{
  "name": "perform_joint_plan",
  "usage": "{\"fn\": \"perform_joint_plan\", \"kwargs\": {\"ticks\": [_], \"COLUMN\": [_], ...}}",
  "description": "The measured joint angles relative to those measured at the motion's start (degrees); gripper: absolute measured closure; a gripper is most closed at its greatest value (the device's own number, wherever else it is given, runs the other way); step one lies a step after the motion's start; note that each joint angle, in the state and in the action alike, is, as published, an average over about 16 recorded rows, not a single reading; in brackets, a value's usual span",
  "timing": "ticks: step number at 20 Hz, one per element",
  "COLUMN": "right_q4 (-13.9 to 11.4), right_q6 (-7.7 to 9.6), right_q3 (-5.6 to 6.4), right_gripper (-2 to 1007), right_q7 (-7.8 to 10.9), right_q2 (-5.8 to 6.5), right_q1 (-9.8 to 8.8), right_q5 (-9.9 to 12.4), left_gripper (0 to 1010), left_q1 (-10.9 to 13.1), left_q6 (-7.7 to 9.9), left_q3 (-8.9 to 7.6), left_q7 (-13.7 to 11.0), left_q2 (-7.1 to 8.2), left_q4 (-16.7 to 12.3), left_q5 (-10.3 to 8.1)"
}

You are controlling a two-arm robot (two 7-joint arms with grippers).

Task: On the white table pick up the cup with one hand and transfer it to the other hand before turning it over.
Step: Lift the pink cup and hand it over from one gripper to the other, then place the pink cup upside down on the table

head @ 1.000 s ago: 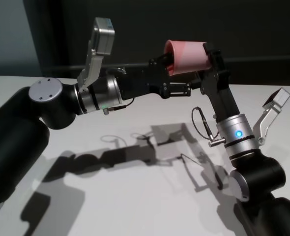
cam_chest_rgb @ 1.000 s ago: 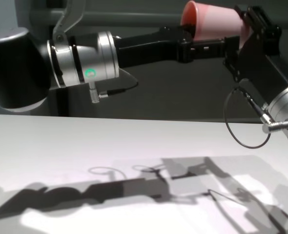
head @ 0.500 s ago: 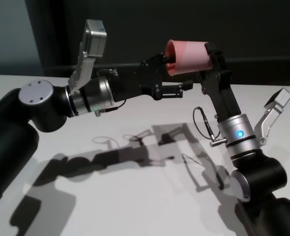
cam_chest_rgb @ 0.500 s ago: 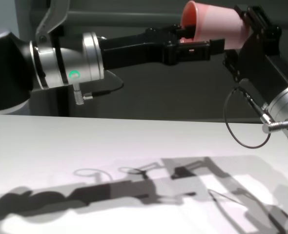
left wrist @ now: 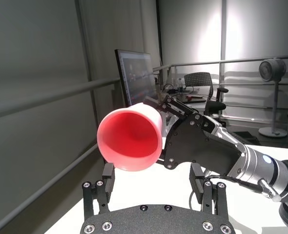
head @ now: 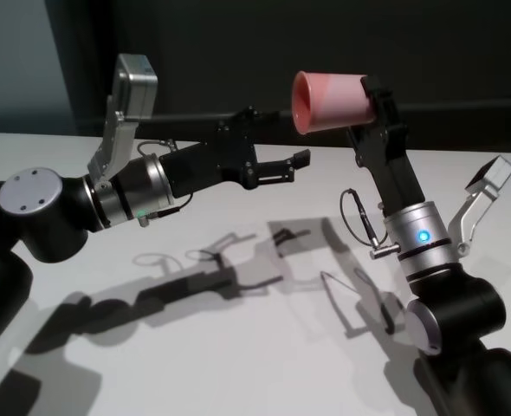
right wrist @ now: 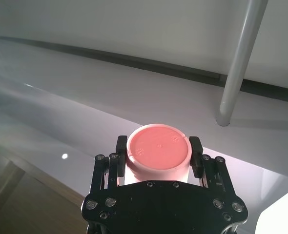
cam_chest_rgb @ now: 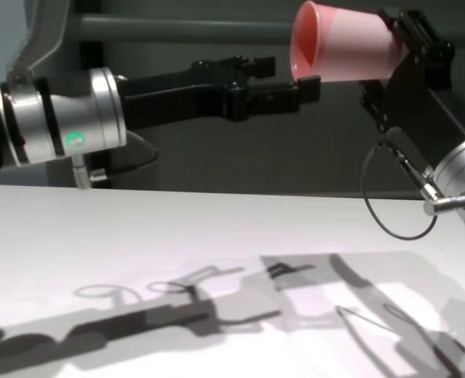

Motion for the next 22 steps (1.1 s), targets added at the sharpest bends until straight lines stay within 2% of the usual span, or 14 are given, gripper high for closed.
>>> {"fn": "perform_joint_plan", "kwargs": {"ticks": [5,10,16,22], "right_q4": [0.0,0.0,0.0,0.0], "right_q6": [0.0,0.0,0.0,0.0], "right_q3": [0.0,0.0,0.0,0.0], "right_gripper": [270,270,270,270], "right_q7": [0.0,0.0,0.0,0.0], "right_q2": [0.0,0.0,0.0,0.0], "right_q1": [0.0,0.0,0.0,0.0], "right_q5": [0.0,0.0,0.0,0.0], "left_gripper": [7,7,7,7], "left_q1": [4.42,8.57,12.44,15.14], "left_q6": [0.98,1.99,4.2,7.21], "left_q3": [-2.48,-5.43,-8.57,-10.55], "left_q7": [6.7,14.36,23.5,31.45], "left_q2": [2.06,2.9,2.57,1.43], "left_q4": [-4.95,-8.97,-12.52,-15.16], "left_q5": [0.58,1.61,3.37,5.54]}}
